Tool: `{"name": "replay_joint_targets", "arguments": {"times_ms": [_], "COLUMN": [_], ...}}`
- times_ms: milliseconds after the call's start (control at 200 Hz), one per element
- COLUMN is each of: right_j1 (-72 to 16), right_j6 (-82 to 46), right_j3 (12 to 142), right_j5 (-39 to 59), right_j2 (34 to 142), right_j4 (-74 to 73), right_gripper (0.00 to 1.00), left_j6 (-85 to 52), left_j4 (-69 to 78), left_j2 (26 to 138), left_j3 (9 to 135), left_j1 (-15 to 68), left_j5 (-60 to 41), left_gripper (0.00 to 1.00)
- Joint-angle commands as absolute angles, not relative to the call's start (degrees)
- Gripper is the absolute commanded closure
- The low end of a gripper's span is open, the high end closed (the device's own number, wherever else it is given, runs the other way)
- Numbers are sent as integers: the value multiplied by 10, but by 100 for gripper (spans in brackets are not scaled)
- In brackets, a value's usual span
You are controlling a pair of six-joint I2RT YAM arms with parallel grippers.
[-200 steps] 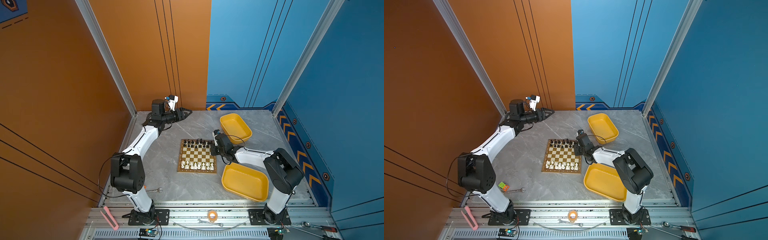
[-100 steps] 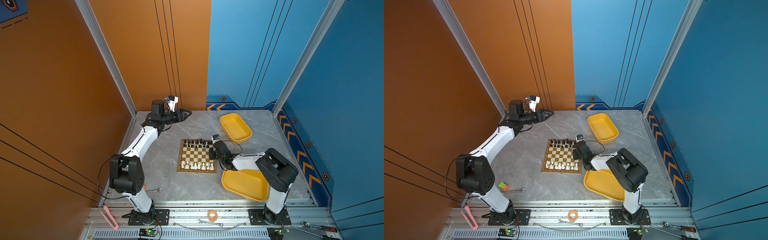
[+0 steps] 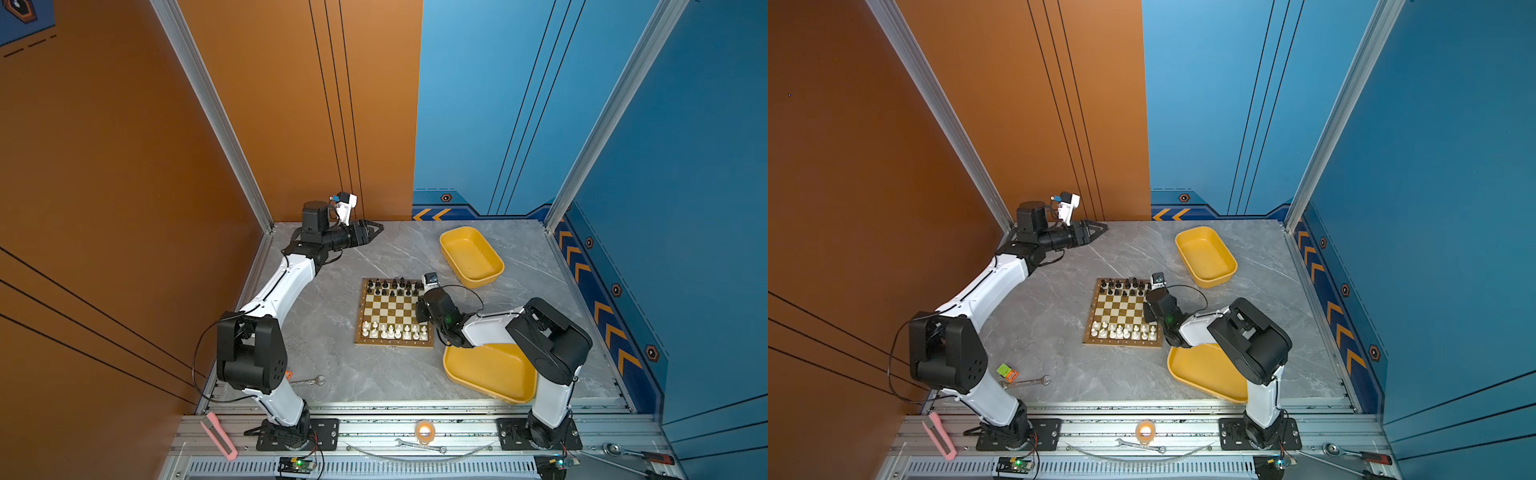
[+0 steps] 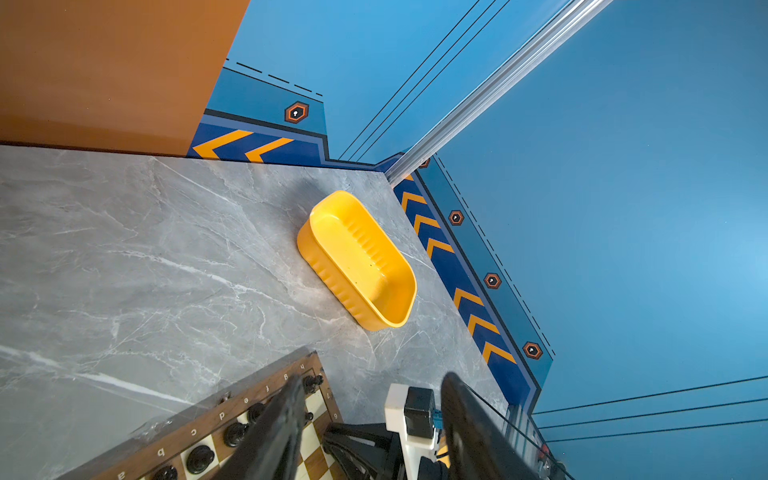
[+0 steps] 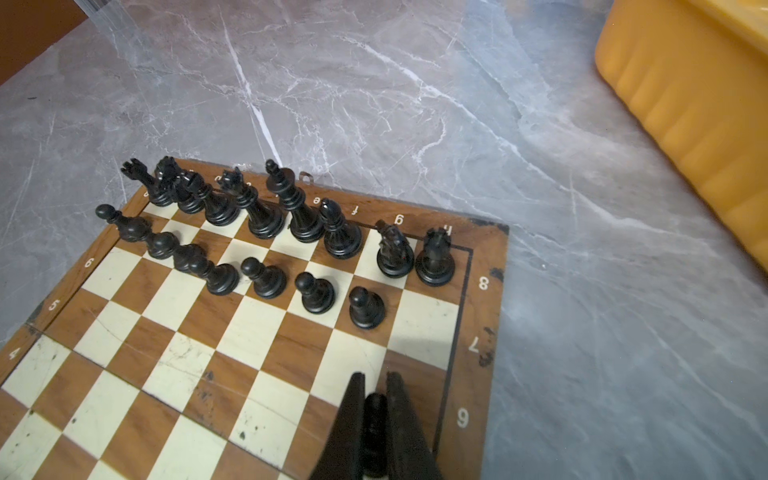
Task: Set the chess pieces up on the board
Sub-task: 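Lower the black pawn with the right gripper onto a square ahead of the black pawns, then open the right gripper to release the black pawn on the board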
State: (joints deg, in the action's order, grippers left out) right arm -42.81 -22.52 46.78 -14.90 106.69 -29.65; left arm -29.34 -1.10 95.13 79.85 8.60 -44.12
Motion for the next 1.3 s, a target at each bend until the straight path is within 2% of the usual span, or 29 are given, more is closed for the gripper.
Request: {"name": "replay_joint_targets", "arguments": {"times_ms": [0, 185, 340, 611, 931, 1026, 1127, 1297], "right_j1": [-433, -435, -435, -431, -407, -381, -370, -362], "right_j6": [-230, -232, -227, -222, -243, -245, -243, -247], "right_j3": [449, 438, 431, 435, 461, 473, 516, 636], "right_j5": [-166, -166, -161, -143, -78, -65, -29, 36], "right_j2": [1060, 1045, 1028, 994, 936, 922, 924, 950], "right_j4": [-270, -265, -263, -244, -190, -159, -83, 119], "right_gripper": [83, 75, 61, 54, 53, 56, 65, 66], "left_j6": [-280, -285, -287, -293, -305, -309, -317, -333], "left_j4": [-8, 0, 3, 9, 22, 30, 40, 56], "left_j2": [933, 936, 942, 948, 950, 945, 940, 929], "left_j3": [788, 785, 790, 796, 793, 781, 767, 743], "left_j1": [89, 94, 99, 100, 98, 95, 92, 85], "left_j5": [-446, -446, -445, -446, -450, -449, -449, -450], "left_gripper": [46, 47, 47, 47, 47, 47, 47, 47]}}
